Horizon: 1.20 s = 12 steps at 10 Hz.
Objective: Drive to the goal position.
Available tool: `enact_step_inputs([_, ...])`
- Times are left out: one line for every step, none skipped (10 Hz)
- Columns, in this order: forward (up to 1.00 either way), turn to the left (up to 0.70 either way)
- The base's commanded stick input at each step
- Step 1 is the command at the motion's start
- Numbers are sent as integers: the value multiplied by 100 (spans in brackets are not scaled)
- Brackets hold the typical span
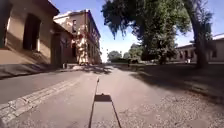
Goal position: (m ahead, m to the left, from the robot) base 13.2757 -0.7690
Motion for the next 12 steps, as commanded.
enact_step_inputs([70,-1])
enact_step_inputs([70,-8])
enact_step_inputs([70,-13])
enact_step_inputs([70,-11])
enact_step_inputs([70,-6])
enact_step_inputs([70,-11])
enact_step_inputs([70,-13])
enact_step_inputs([70,-13])
enact_step_inputs([70,-7])
enact_step_inputs([70,-2])
enact_step_inputs([70,-10])
enact_step_inputs([70,-13])
